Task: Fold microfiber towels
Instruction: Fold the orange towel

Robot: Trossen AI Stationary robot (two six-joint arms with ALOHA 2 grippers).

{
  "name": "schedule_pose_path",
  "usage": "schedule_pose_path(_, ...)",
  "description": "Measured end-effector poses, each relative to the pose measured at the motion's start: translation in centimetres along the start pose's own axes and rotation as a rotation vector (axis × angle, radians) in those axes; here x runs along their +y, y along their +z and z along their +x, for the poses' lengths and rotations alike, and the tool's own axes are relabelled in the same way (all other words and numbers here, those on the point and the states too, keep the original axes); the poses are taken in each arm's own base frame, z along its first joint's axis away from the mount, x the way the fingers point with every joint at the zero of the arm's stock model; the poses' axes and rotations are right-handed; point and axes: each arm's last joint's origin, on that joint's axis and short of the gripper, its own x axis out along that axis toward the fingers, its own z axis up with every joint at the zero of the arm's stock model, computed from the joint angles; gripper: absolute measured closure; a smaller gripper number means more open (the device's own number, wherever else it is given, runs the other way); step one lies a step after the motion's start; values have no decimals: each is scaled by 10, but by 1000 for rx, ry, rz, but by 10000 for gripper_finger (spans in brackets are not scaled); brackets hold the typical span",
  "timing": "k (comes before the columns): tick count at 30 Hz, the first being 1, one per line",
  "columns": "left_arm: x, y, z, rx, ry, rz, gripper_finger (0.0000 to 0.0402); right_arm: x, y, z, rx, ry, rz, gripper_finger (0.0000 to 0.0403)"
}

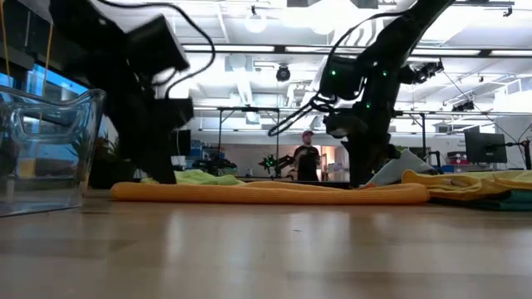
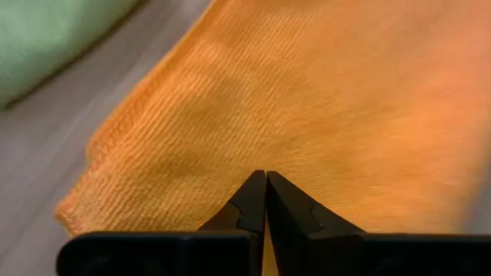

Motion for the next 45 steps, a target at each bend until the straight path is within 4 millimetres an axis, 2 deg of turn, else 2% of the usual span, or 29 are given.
schedule_pose_path(5,2,0,12,21,15,-13,400,-12,-1,0,44,-43,25,403)
schedule_pose_path(12,2,1,10,2,4,-17,401,-20,-3,6,105,-83,49,403)
schedule_pose_path(20,2,1,11,8,4,-9,401,-32,-4,-8,112,-150,82,403)
schedule_pose_path(28,3,1,10,-1,16,13,401,-25,10,-28,31,-115,59,403)
schedule_pose_path(32,9,2,2,13,26,49,401,-23,12,-42,-28,-97,53,403)
schedule_pose_path(39,30,12,-26,3,58,102,402,-20,12,-59,-96,-63,27,403)
schedule_pose_path(45,47,14,-45,17,89,137,402,-18,1,-57,-22,41,-41,403)
